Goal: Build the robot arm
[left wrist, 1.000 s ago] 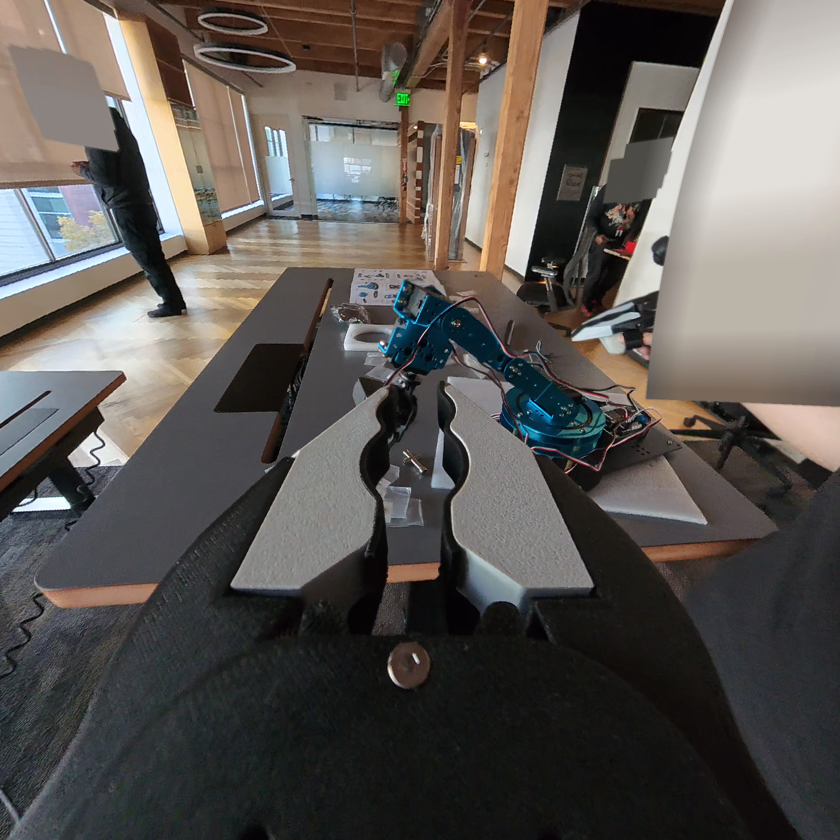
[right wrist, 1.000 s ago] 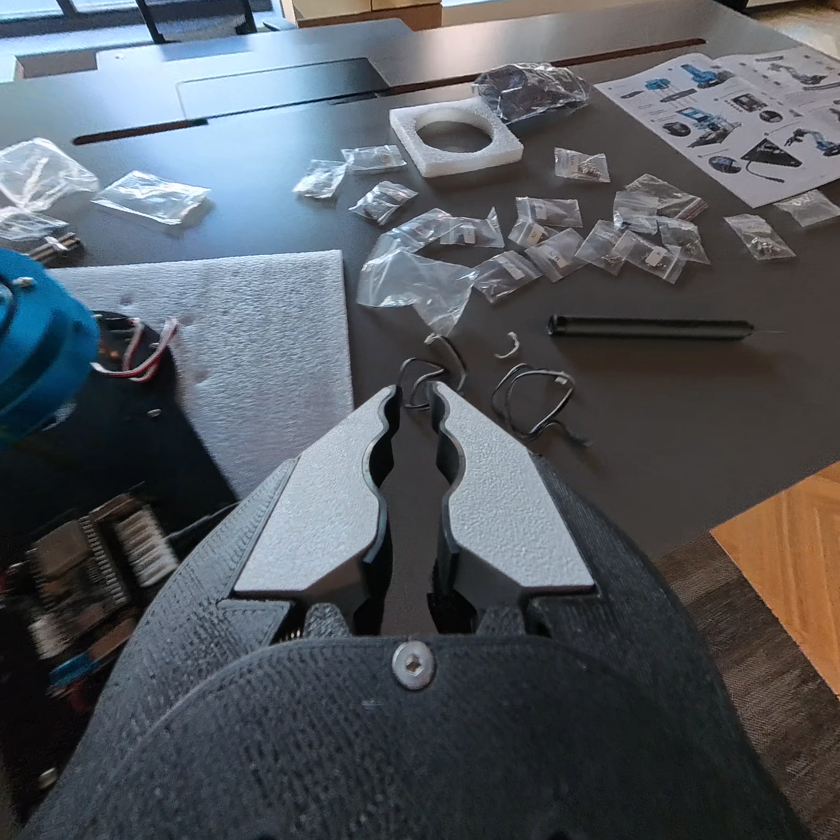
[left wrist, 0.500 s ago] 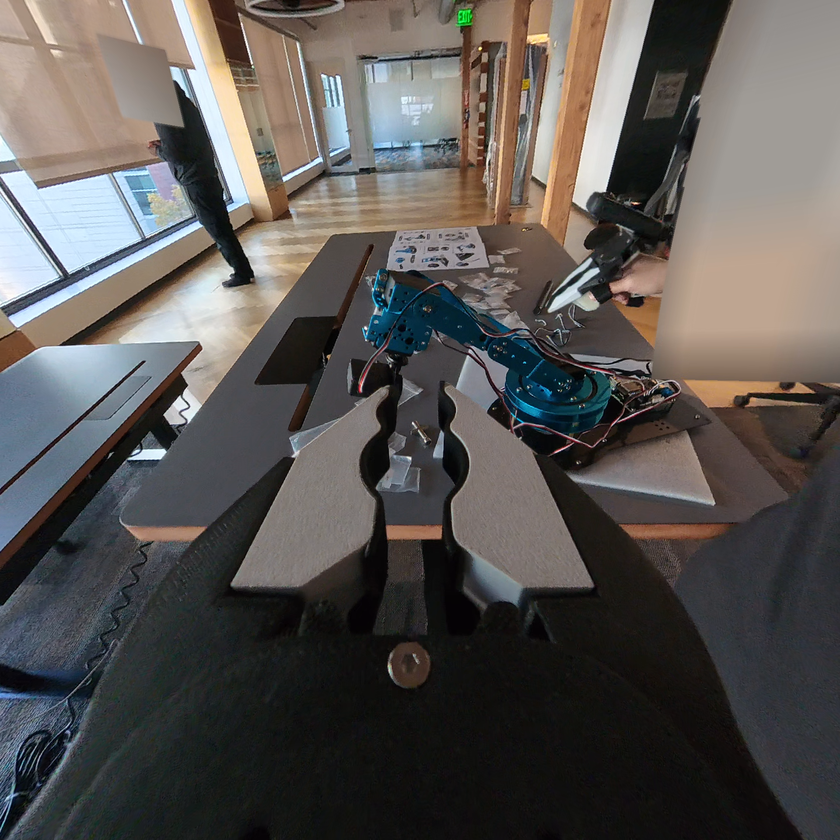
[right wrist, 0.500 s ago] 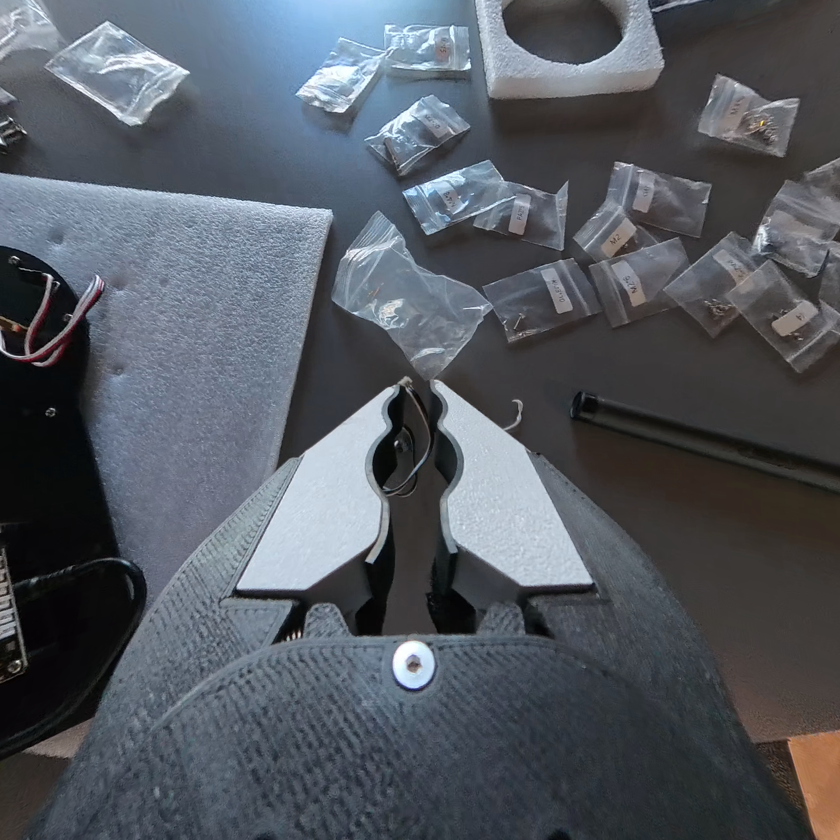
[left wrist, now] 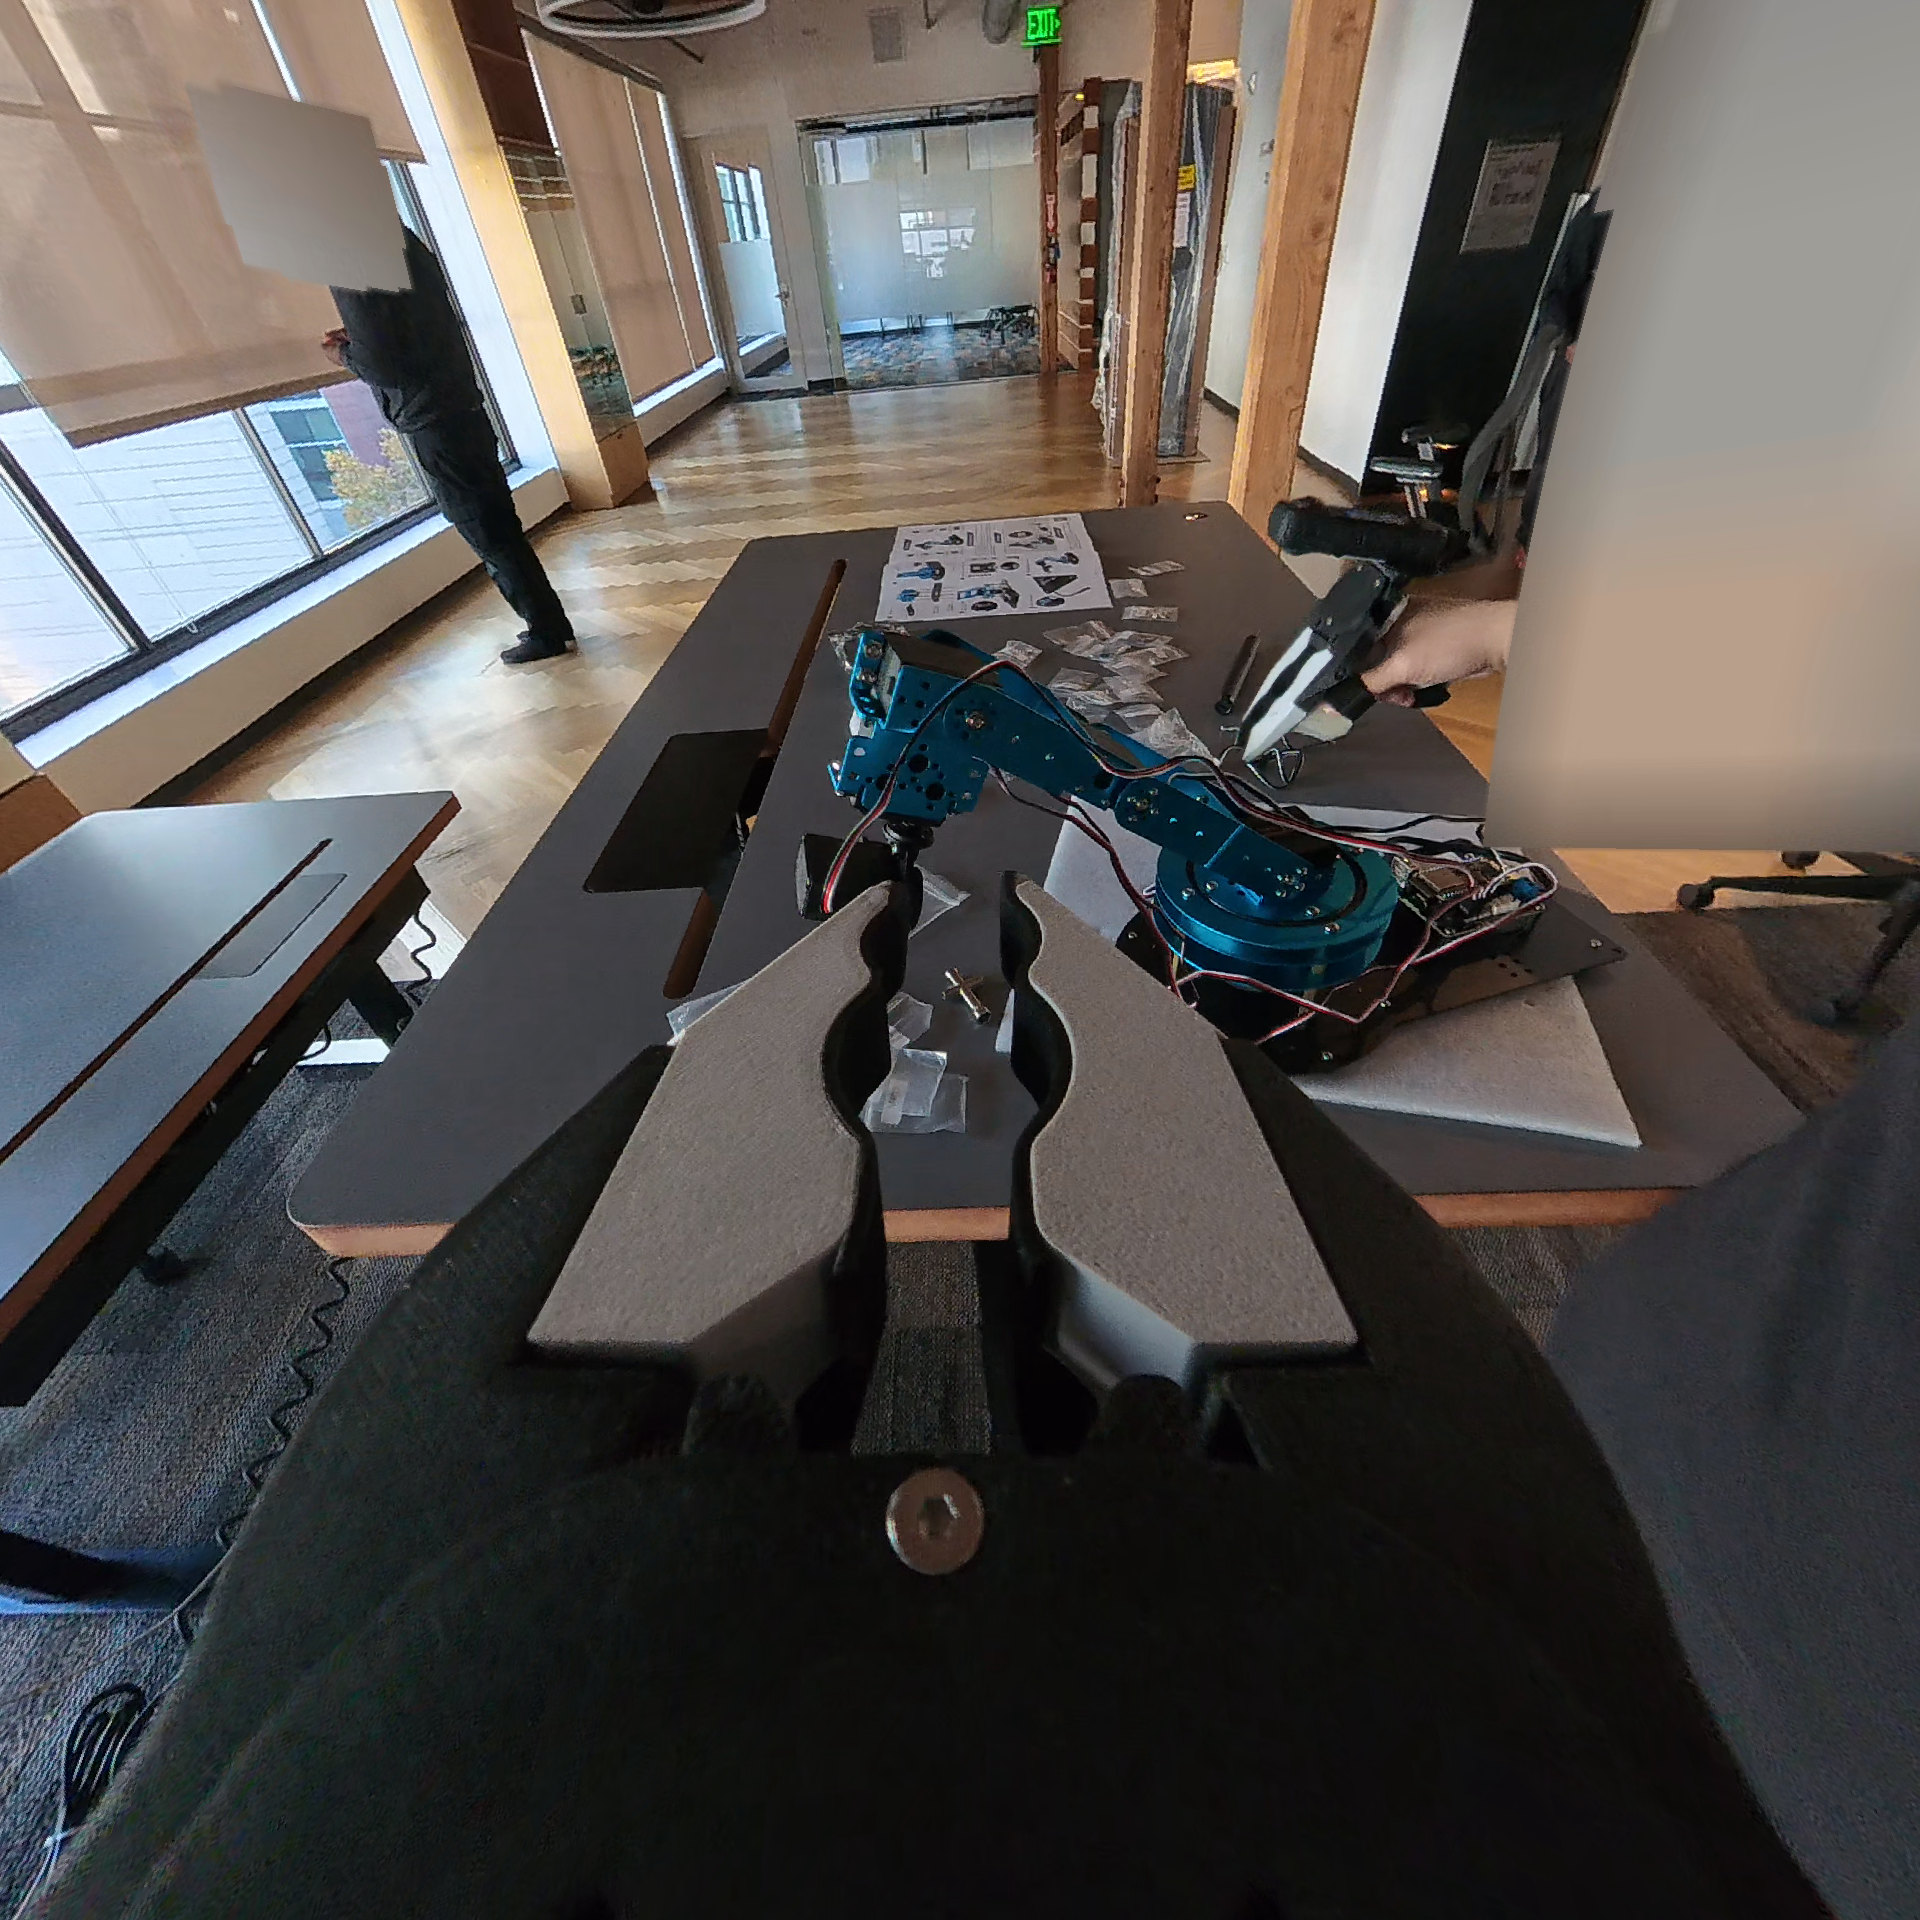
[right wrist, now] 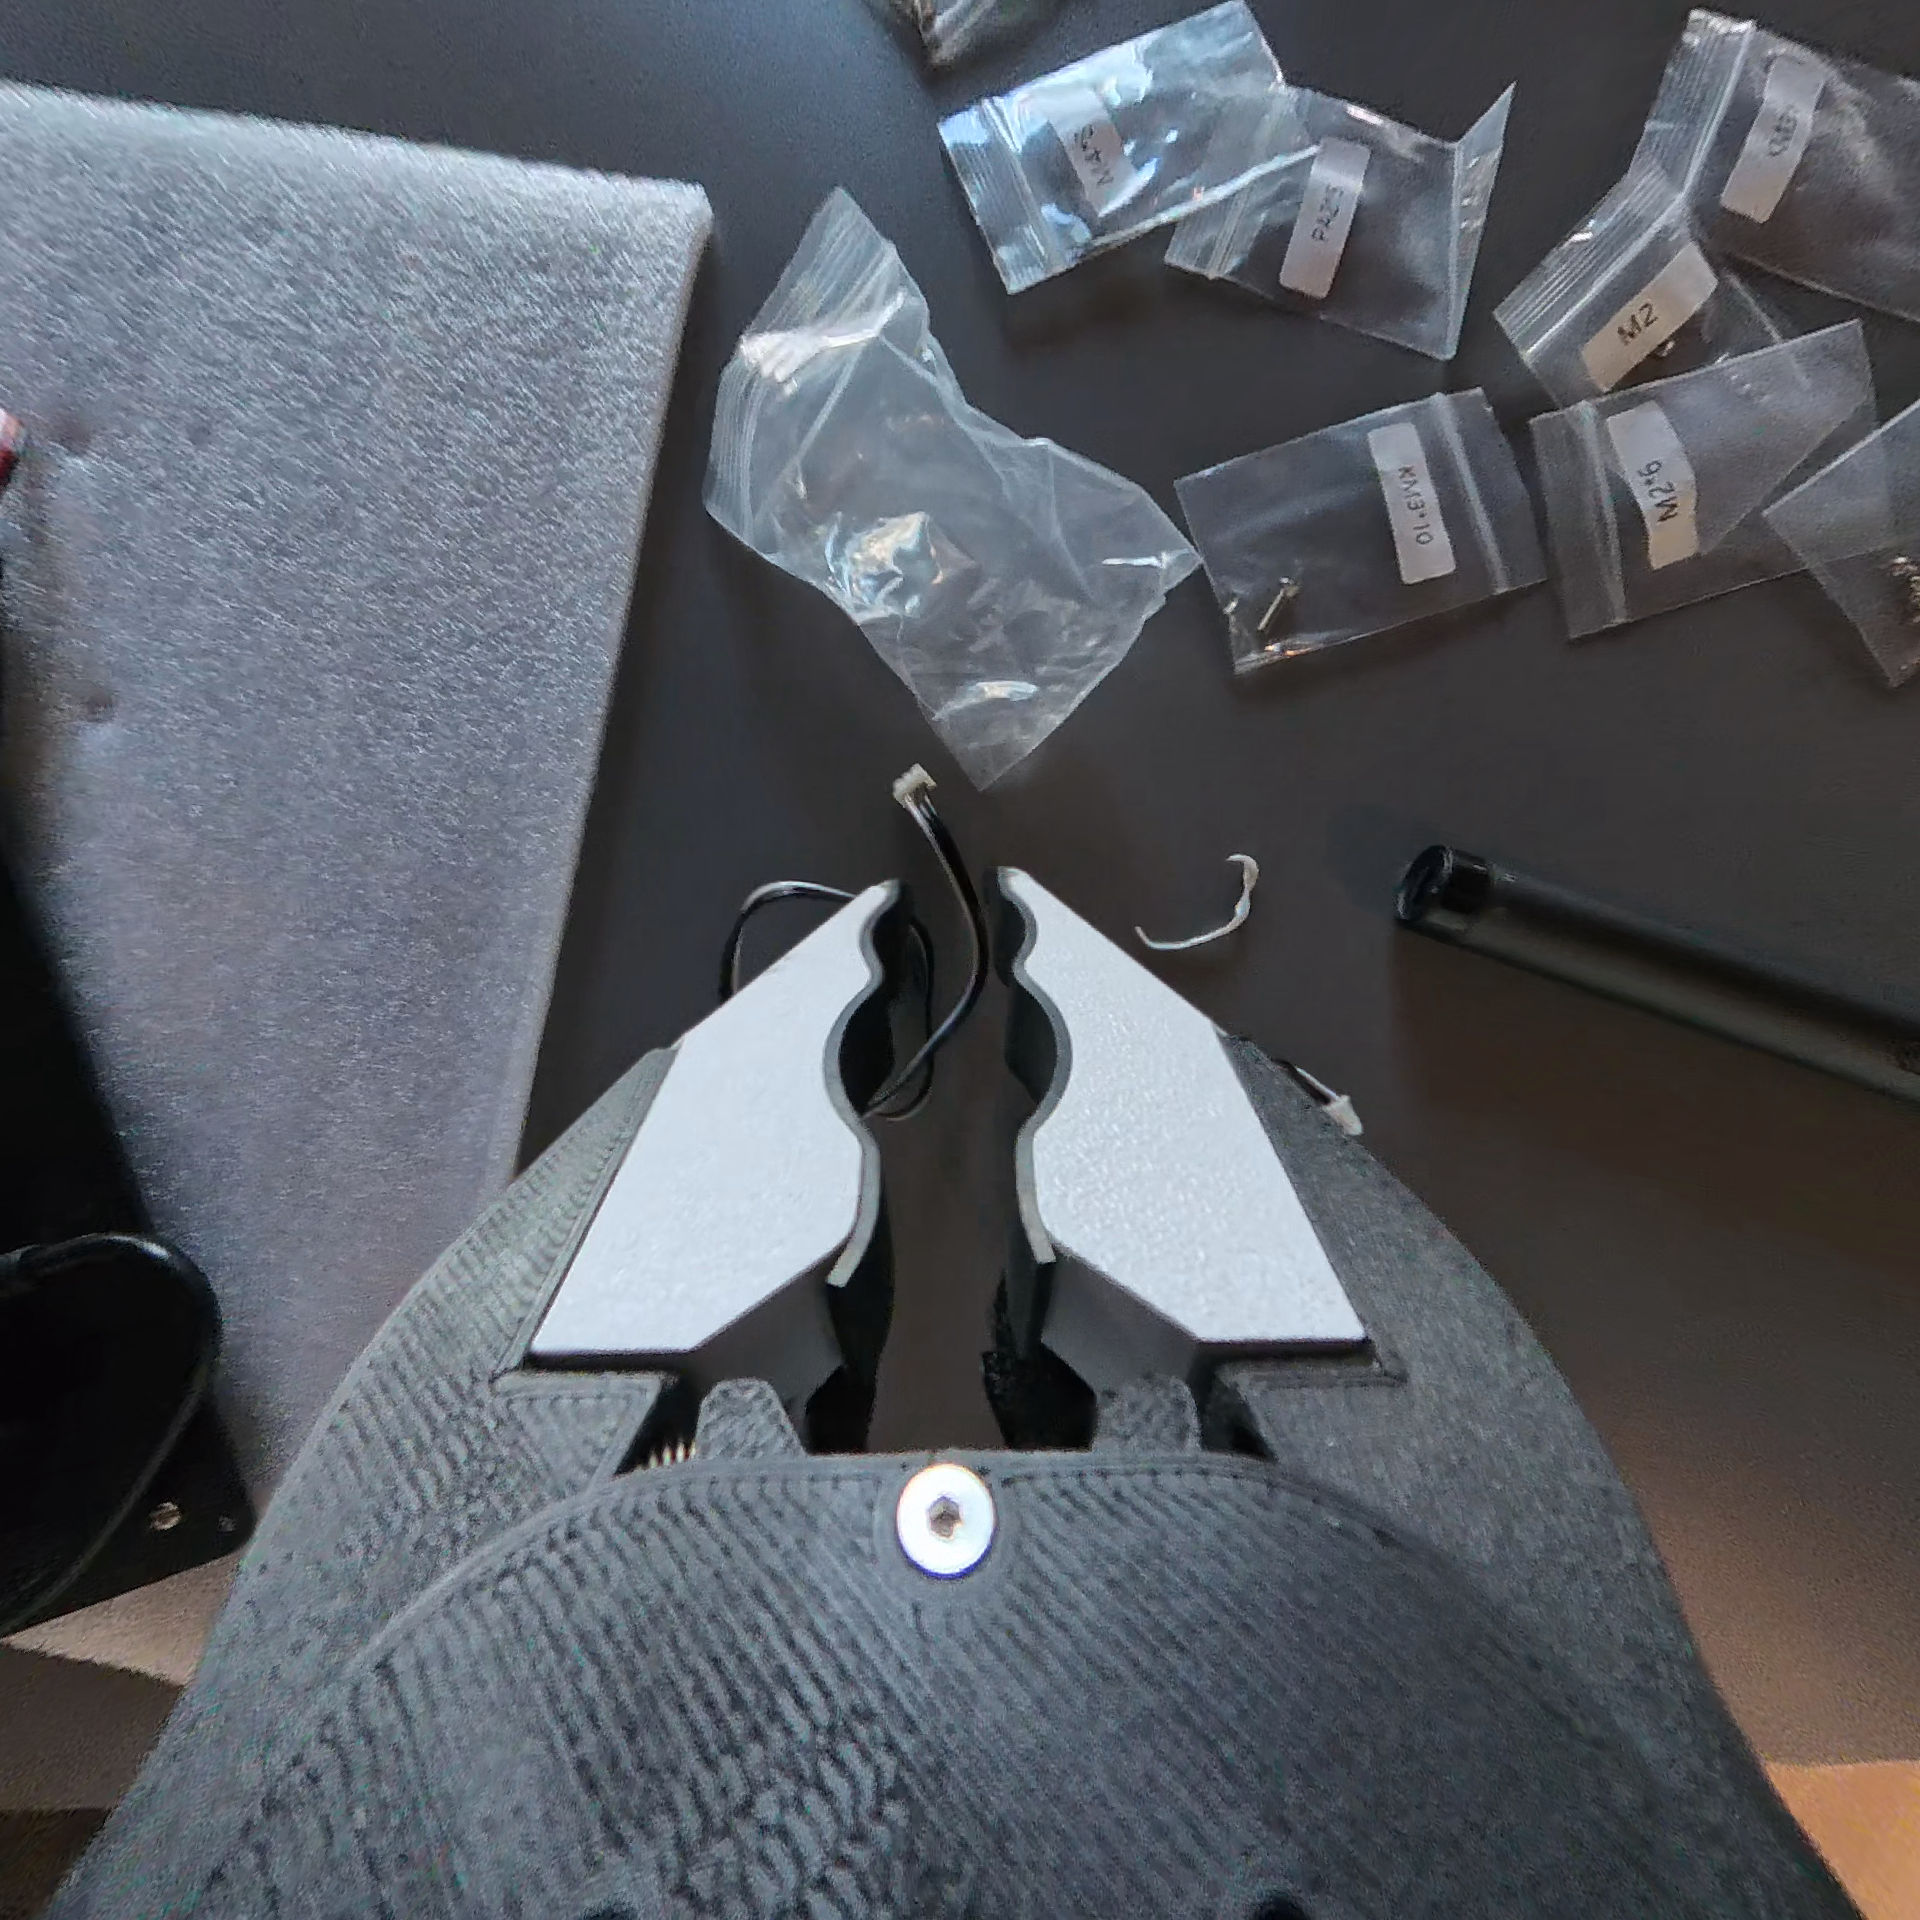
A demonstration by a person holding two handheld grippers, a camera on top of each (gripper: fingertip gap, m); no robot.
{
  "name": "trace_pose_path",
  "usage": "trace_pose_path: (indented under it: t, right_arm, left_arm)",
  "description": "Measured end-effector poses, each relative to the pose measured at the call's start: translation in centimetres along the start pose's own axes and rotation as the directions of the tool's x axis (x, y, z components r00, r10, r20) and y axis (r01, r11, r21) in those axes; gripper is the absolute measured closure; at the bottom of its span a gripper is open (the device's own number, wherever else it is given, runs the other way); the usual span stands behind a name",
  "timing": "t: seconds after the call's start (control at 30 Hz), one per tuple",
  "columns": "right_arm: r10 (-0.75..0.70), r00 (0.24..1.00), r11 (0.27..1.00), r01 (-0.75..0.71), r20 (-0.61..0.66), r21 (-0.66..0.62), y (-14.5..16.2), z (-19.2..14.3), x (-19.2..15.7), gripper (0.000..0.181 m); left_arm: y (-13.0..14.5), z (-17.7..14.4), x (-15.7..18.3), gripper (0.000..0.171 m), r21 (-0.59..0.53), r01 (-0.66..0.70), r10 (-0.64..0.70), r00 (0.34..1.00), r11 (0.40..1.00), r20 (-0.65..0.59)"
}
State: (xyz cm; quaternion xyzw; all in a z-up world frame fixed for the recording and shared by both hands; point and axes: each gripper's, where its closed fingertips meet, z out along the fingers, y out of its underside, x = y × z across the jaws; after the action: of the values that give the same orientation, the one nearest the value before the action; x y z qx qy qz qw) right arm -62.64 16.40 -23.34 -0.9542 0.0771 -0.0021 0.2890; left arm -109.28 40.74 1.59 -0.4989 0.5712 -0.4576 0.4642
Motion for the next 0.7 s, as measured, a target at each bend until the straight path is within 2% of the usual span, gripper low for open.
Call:
trace_pose_path:
  t: [0.03, 0.1, 0.13, 0.27, 0.37, 0.5, 0.7]
  right_arm:
    - [-0.014, 1.0, 1.0, 0.013, -0.023, -0.016, 0.3, 0.1, 0.3, 0.179]
    - [-0.011, 1.0, 1.0, 0.011, 0.014, -0.015, 0.0, -0.5, -0.4, 0.18]
    - [-0.004, 1.0, 1.0, 0.003, 0.016, 0.028, -1.3, -1.6, -0.6, 0.18]
    - [-0.06, 0.992, 0.955, 0.09, -0.112, 0.283, -8.0, -10.0, -1.5, 0.181]
    - [-0.141, 0.971, 0.912, 0.204, -0.193, 0.357, -10.6, -14.6, -4.0, 0.181]
    - [-0.212, 0.924, 0.869, 0.327, -0.318, 0.372, -11.3, -17.1, -7.1, 0.181]
    - [-0.249, 0.906, 0.828, 0.382, -0.342, 0.41, -11.1, -18.6, -11.6, 0.181]
  left_arm:
    - [0.0, 0.1, -0.1, 0.157, -0.001, -0.001, 0.001, 1.0, 1.0, -0.003]
    - [0.1, 0.2, -0.2, 0.157, -0.001, 0.0, 0.0, 1.0, 1.0, -0.01]
    - [0.1, 0.3, -0.3, 0.157, 0.0, 0.001, -0.001, 1.0, 1.0, -0.014]
    - [0.2, 0.7, -0.3, 0.157, 0.013, 0.011, -0.01, 0.999, 1.0, -0.045]
    - [0.4, 1.7, 0.6, 0.157, 0.038, 0.051, -0.046, 0.992, 0.998, -0.117]
    - [1.3, 4.2, 2.5, 0.155, 0.026, 0.093, -0.084, 0.968, 0.995, -0.238]
    - [0.1, 8.1, 6.5, 0.155, 0.018, 0.123, -0.102, 0.892, 0.992, -0.441]
